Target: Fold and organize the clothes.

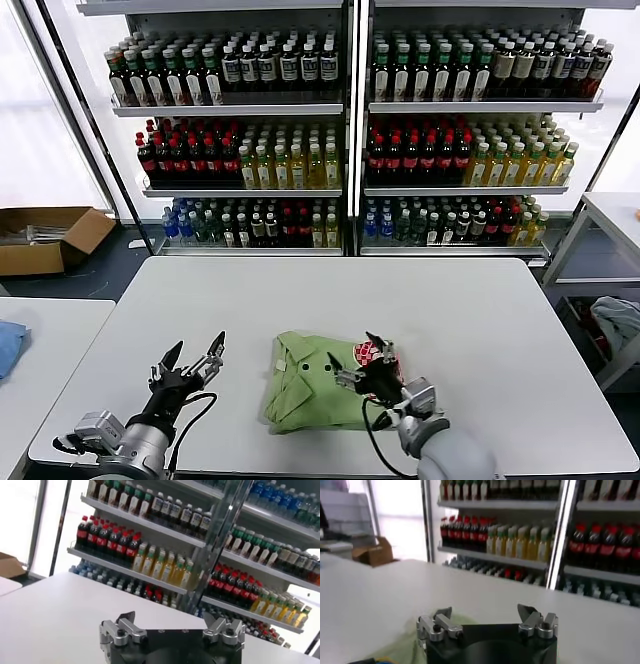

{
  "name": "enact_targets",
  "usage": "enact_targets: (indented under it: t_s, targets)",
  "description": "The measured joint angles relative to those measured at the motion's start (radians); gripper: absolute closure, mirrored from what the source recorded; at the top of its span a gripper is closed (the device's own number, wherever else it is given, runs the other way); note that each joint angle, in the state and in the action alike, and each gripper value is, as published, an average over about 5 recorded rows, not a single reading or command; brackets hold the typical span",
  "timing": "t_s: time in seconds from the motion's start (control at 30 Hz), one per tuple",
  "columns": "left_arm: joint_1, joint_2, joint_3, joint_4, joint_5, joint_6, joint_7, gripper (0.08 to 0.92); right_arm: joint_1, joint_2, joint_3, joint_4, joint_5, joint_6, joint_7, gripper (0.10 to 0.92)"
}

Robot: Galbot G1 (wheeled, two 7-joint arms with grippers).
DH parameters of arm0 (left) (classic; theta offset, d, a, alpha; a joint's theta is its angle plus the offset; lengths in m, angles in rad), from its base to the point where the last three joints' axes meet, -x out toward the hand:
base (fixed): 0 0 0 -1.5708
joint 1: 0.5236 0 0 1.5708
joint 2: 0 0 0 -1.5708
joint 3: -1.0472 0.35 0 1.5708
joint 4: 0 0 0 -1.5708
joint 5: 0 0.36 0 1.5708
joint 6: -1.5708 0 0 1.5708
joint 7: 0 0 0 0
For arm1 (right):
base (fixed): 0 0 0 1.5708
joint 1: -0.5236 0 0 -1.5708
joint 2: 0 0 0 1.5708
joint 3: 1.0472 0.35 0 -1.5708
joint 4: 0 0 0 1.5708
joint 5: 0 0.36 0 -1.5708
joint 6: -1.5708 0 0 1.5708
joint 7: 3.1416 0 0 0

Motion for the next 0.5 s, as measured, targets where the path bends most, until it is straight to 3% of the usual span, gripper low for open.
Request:
enact_targets:
  t_s: [0.5]
  targets:
    - [0.005,-0.019,-0.122,0.005,0.132,-0.081,0.148,0.177,-0.183,0.062,0.458,0.052,0.085,0.173,-0.128,0.203]
